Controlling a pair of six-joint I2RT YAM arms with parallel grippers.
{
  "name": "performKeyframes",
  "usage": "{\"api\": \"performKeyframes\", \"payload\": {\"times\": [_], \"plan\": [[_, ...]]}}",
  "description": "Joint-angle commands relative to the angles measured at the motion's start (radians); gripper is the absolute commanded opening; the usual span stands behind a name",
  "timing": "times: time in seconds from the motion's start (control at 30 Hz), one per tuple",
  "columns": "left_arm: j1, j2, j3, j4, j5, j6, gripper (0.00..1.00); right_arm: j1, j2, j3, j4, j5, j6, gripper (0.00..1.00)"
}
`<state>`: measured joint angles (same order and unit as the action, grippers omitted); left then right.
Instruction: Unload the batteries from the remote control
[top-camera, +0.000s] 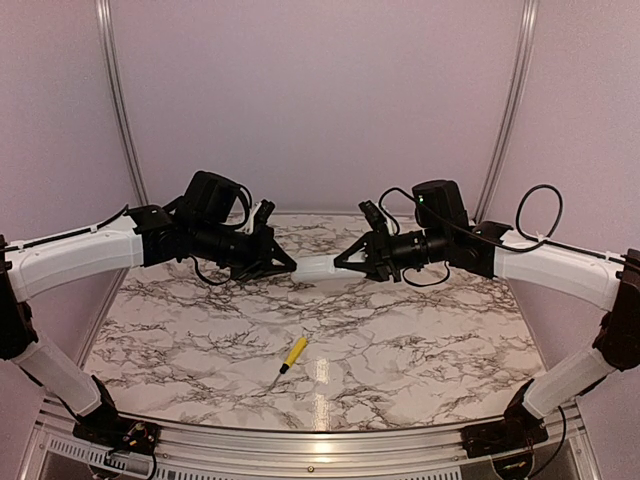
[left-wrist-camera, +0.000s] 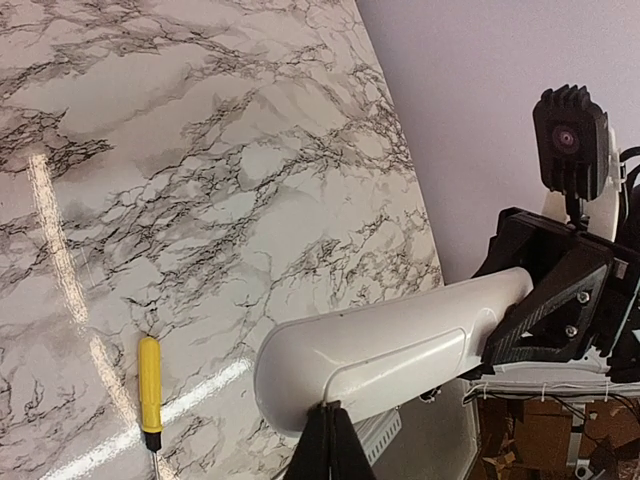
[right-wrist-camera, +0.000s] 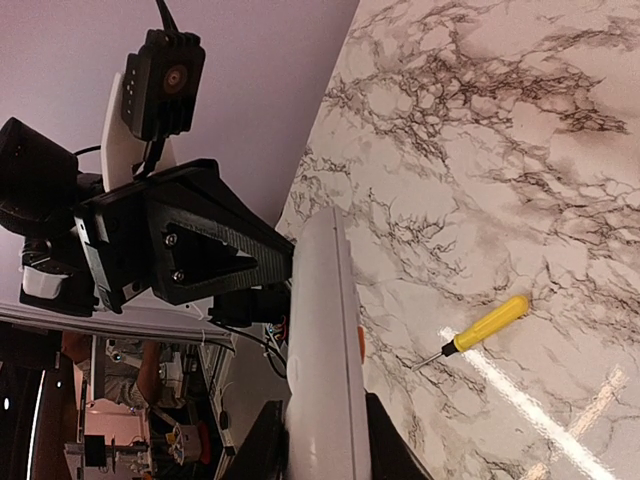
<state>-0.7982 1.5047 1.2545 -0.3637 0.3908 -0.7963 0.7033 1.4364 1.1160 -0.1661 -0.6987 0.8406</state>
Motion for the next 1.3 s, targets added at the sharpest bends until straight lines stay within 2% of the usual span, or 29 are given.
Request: {"api": "performKeyframes", "payload": {"times": [0.0,0.43,0.6,0.73,1.27], "plan": [[-0.029,-0.021,-0.001,0.070,0.045,-0.005,0.00,0.021,0.004,0.032,0.083,-0.042,-0.015,0.00],[-0.029,-0.011,0.009,0.058,0.046,0.002,0.00,0.021,0.015,0.037,0.070,-0.039,-0.024,0.00],[-0.029,-0.025,0.000,0.042,0.022,0.006,0.27,0.020,0.016,0.036,0.066,-0.035,-0.025,0.00],[-0.029,-0.027,-0.005,0.036,0.013,0.012,0.35,0.019,0.017,0.039,0.070,-0.035,-0.024,0.00],[-0.030,-0.029,-0.007,0.060,0.031,0.016,0.32,0.021,0.040,0.065,0.024,-0.037,-0.059,0.00]]}}
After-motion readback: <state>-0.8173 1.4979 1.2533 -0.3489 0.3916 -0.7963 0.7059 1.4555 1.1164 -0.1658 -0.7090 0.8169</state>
